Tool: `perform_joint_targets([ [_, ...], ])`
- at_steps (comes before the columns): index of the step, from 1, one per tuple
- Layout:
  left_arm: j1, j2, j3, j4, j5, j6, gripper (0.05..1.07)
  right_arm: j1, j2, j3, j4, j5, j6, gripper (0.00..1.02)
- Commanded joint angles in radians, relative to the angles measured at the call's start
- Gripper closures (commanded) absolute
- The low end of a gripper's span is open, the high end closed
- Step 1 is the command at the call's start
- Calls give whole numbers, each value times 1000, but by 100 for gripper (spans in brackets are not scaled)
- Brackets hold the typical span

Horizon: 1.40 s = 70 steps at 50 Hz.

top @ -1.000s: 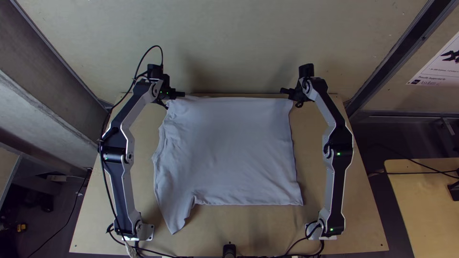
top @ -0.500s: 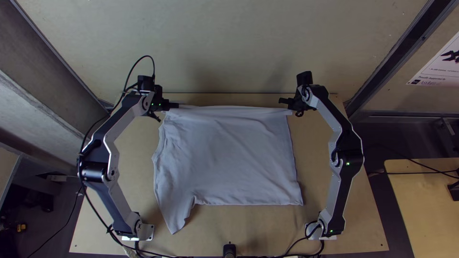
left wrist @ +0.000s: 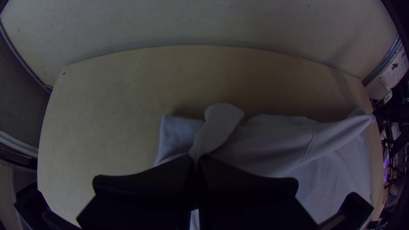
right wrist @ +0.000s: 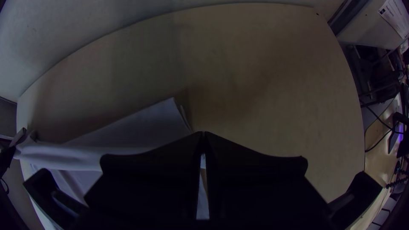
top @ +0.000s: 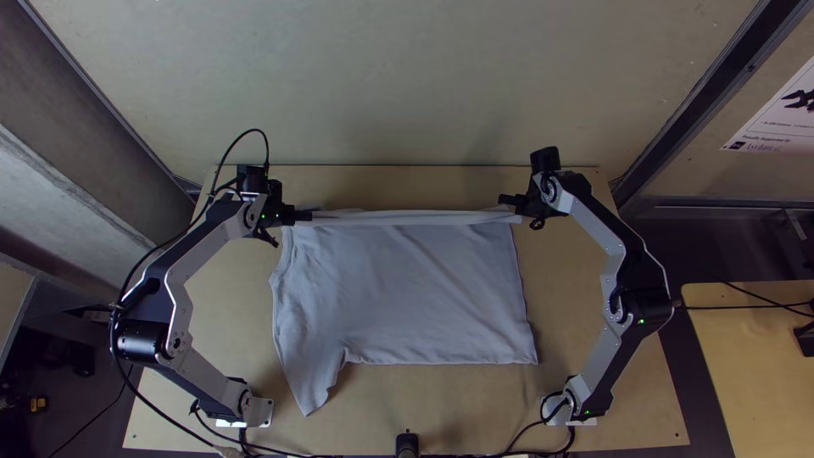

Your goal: Fold the t-shirt

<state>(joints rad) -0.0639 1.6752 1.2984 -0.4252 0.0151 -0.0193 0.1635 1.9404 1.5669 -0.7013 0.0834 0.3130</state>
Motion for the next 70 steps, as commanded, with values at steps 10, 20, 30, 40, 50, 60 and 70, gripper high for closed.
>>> perform_joint_targets([
  [10, -17, -86, -128, 37, -9, -5, 105, -13, -90, -140, 37, 56, -8, 100],
  [20, -16, -109, -206, 62, -9, -1, 105, -12, -118, -212, 56, 72, -8, 100],
  [30, -5, -127, -318, 134, -9, 18, 105, -4, -120, -278, 82, 72, -8, 100],
  [40, 15, -92, -363, 169, -9, 21, 105, 1, -120, -337, 85, 72, -18, 100],
  [50, 55, -65, -330, 124, -9, -31, 34, 1, -204, -395, 71, 69, -25, 3],
  [60, 90, -126, -221, -40, 123, -47, 9, -18, -374, -439, 75, 69, -28, 3],
  [70, 76, -243, -149, -172, 171, -45, 10, -25, -535, -467, 49, 62, -38, 3],
])
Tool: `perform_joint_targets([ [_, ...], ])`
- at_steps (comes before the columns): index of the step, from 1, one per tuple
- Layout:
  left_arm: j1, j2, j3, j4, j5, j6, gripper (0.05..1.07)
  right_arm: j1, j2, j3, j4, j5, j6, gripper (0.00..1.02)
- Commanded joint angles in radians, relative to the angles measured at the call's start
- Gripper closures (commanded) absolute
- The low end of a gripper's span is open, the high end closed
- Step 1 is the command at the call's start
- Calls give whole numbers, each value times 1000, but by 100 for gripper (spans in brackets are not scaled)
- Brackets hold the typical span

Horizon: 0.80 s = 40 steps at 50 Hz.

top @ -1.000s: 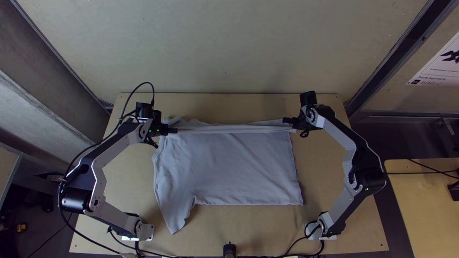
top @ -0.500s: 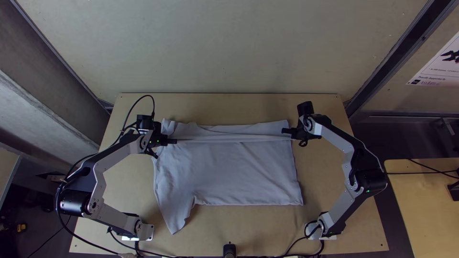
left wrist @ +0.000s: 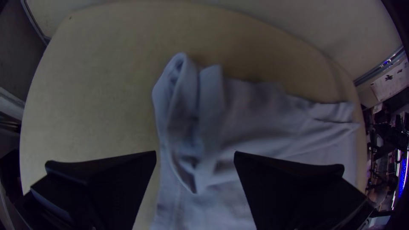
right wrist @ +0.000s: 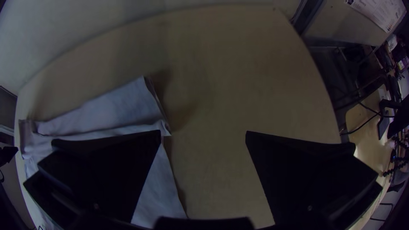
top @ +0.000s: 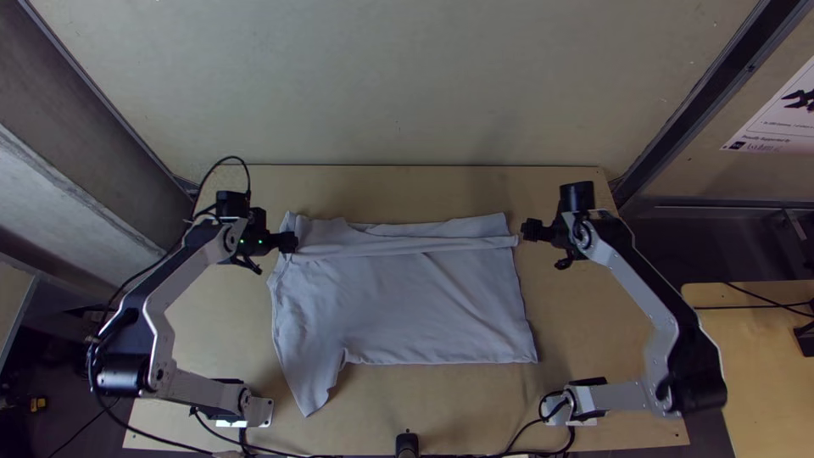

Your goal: Fold the t-shirt

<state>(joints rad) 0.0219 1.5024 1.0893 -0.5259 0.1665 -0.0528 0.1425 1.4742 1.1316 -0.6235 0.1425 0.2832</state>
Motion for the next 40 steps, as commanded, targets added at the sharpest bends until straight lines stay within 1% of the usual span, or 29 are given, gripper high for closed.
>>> perform_joint_targets([
  [1, -14, -80, 67, -94, 18, -12, 10, -4, -81, -32, -41, 3, -9, 3],
  [5, -34, -131, 92, -192, 18, -4, 10, -4, -126, -26, -93, 2, 11, 3],
  [8, -63, -182, 96, -263, 18, 2, 10, -4, -149, -15, -143, 2, 13, 3],
  [12, -88, -257, 83, -372, 18, -21, 10, -6, -170, -4, -205, 2, 13, 3],
  [17, -106, -378, 6, -396, 16, -19, 10, -26, -180, 0, -265, 0, 13, 3],
  [21, -128, -455, -55, -414, 7, -18, 10, -31, -170, 8, -317, 0, 31, 3],
  [24, -137, -487, -97, -445, -1, -18, 10, -29, -164, 13, -351, -1, 70, 3],
  [27, -154, -498, -120, -510, -1, -21, 10, -18, -163, 20, -386, -9, 97, 3],
  [30, -180, -505, -141, -571, -1, -22, 10, -1, -161, 28, -433, -15, 149, 3],
  [34, -211, -508, -158, -641, -1, -35, 10, 19, -158, 43, -507, -57, 198, 3],
  [40, -263, -518, -187, -691, -2, -38, 10, 39, -152, 53, -567, -86, 201, 3],
])
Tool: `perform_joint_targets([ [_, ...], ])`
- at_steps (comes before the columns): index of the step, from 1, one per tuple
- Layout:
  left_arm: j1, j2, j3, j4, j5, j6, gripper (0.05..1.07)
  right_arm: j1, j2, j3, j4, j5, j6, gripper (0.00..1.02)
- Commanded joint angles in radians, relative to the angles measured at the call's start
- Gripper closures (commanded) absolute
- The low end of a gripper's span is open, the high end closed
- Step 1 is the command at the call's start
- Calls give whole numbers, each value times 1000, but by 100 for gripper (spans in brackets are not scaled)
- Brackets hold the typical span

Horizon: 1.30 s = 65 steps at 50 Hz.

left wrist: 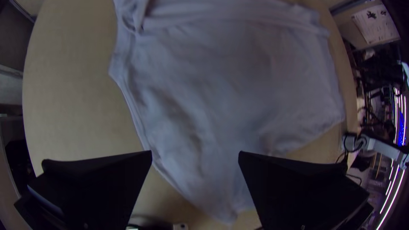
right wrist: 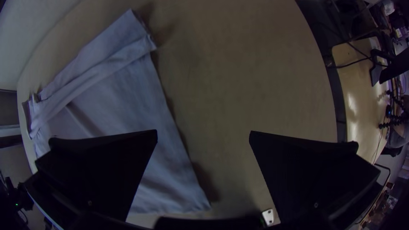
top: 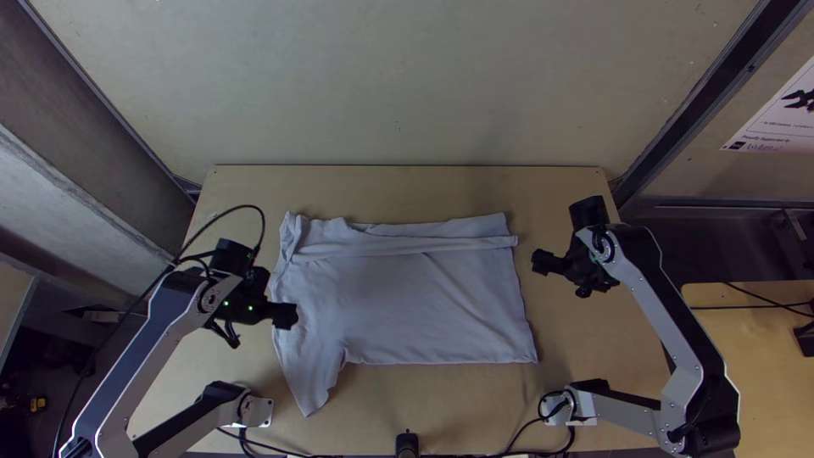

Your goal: Fold the t-shirt

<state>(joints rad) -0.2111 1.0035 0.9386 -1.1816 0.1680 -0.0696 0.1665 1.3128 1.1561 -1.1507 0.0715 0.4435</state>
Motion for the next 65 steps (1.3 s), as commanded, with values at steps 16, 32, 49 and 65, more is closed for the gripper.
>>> perform_joint_targets([
  [16, -163, 18, -184, -107, -53, -42, 10, 18, 23, 28, -58, -42, 38, 3],
  [32, -200, 150, -231, -84, -56, -142, 10, 11, 43, 25, -58, -42, 27, 3],
  [49, -355, 317, -290, 27, -76, -194, 11, 21, 51, 1, -73, -68, -68, 4],
  [65, -444, 340, -281, 46, -76, -174, 58, 94, 111, -39, -280, -108, -206, 3],
])
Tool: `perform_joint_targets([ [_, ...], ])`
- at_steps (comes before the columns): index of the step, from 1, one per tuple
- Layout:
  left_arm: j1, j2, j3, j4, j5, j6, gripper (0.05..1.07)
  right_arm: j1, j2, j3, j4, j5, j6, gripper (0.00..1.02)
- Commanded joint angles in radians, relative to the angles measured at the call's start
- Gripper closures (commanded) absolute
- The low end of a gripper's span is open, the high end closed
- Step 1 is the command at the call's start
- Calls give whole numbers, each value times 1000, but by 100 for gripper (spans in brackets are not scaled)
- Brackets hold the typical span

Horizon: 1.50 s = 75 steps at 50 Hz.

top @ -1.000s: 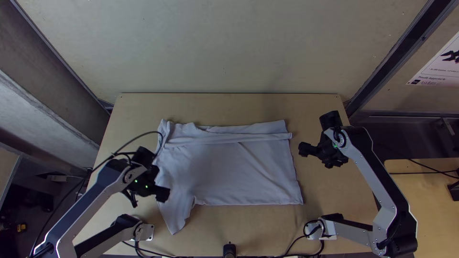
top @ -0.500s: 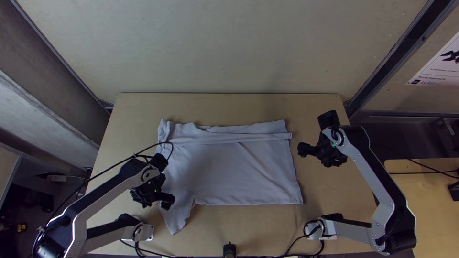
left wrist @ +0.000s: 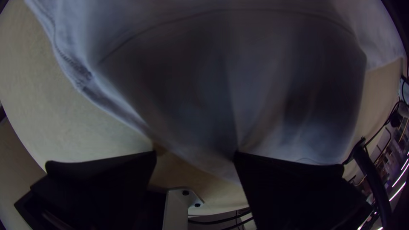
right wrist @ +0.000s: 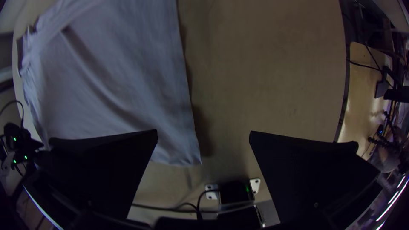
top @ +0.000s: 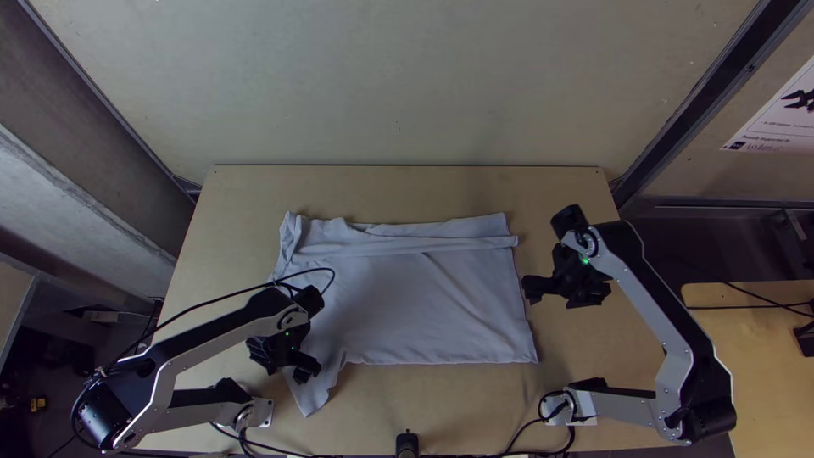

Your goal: Fold the t-shirt

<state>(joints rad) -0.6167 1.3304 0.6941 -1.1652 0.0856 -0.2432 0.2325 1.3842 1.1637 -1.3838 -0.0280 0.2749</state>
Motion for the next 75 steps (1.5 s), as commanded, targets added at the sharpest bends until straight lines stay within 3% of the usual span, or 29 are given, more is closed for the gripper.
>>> perform_joint_targets([
  [1, -46, 6, -34, 36, 6, 1, 67, 30, 41, -58, -49, -10, -37, 3],
  [6, -89, -31, -39, 79, 5, 1, 103, 47, 38, -108, -49, -33, -60, 3],
  [7, -94, -36, -38, 79, 6, 1, 105, 50, 38, -119, -49, -33, -65, 3],
  [28, -51, -105, 13, 81, 5, 10, 104, 83, 108, -240, -47, -116, -126, 13],
  [45, -32, -131, 54, 39, 3, 10, 104, 90, 203, -295, -12, -124, -129, 15],
  [49, -11, -143, 50, 38, 2, 22, 104, 91, 214, -303, 14, -125, -129, 24],
  [54, 3, -155, 44, 38, 2, 25, 104, 94, 213, -311, 68, -125, -137, 44],
  [75, 72, -166, 64, 44, 2, 62, 104, 139, 300, -337, 37, -131, -140, 44],
])
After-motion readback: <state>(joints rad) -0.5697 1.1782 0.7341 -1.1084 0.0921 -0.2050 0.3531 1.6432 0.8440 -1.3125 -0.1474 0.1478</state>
